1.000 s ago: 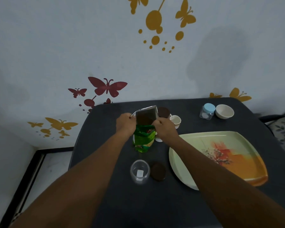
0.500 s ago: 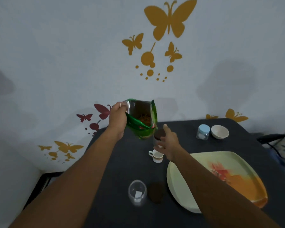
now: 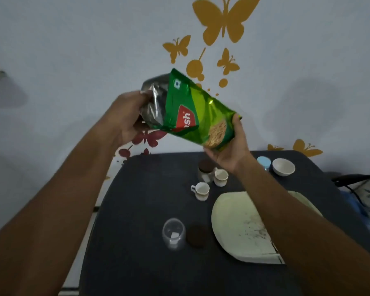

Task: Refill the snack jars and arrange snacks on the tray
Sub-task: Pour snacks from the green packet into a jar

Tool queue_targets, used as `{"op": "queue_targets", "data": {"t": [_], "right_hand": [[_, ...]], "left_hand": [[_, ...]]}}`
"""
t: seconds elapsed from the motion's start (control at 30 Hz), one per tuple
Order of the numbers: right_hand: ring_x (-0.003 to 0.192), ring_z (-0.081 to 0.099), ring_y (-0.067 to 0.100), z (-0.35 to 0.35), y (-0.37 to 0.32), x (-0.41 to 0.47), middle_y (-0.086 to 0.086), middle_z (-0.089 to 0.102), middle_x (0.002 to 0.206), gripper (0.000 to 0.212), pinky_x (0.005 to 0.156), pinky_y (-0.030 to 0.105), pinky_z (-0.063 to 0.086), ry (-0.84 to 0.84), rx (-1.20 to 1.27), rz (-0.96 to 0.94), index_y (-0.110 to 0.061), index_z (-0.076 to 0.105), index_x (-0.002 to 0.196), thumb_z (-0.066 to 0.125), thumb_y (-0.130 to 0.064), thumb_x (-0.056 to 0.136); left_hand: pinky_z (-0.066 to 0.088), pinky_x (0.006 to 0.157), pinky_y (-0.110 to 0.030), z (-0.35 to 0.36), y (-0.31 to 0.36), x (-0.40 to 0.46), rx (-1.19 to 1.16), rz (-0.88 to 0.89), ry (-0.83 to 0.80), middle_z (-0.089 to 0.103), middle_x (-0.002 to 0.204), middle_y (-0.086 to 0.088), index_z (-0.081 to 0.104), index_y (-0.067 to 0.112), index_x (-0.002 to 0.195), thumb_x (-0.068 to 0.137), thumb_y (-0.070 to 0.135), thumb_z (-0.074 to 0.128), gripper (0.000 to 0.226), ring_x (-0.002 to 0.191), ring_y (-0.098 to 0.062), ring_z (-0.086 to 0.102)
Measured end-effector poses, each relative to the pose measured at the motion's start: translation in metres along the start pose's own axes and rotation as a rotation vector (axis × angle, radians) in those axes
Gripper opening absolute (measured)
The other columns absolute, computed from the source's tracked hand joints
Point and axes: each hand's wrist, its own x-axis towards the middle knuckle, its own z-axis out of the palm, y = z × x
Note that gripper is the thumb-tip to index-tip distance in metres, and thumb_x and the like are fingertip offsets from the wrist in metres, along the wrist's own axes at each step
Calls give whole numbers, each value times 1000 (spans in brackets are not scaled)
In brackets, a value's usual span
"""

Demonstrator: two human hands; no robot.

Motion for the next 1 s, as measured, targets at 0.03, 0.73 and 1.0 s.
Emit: {"op": "queue_targets", "data": {"t": [0.03, 0.73, 1.0], "right_hand": [[109, 71, 28, -3, -4, 0, 9, 72, 124, 78, 88, 43, 57, -1, -3, -15, -21, 66, 129, 60, -80, 78], [121, 63, 33, -116, 71, -29, 10, 65, 134, 76, 95, 57, 54, 111, -422, 287, -24, 64, 132, 74, -68, 71], [122, 63, 39, -133, 56, -42, 14, 64, 137, 83, 95, 63, 51, -45, -223, 187, -22, 56, 141, 78, -64, 74]], "left_hand": [[63, 70, -38, -3, -1, -3, 52, 41, -1, 78, 104, -16, 77, 9, 101, 99, 25, 57, 25, 92, -28, 77], [64, 79, -36, -6, -194, -49, 251, -373, 10, 77, 110, -7, 67, 24, 105, 109, 21, 48, 20, 83, -14, 78], [62, 83, -38, -14, -187, -54, 73, -204, -1, 78, 109, -4, 75, 28, 109, 108, 26, 50, 26, 98, -23, 77]]}}
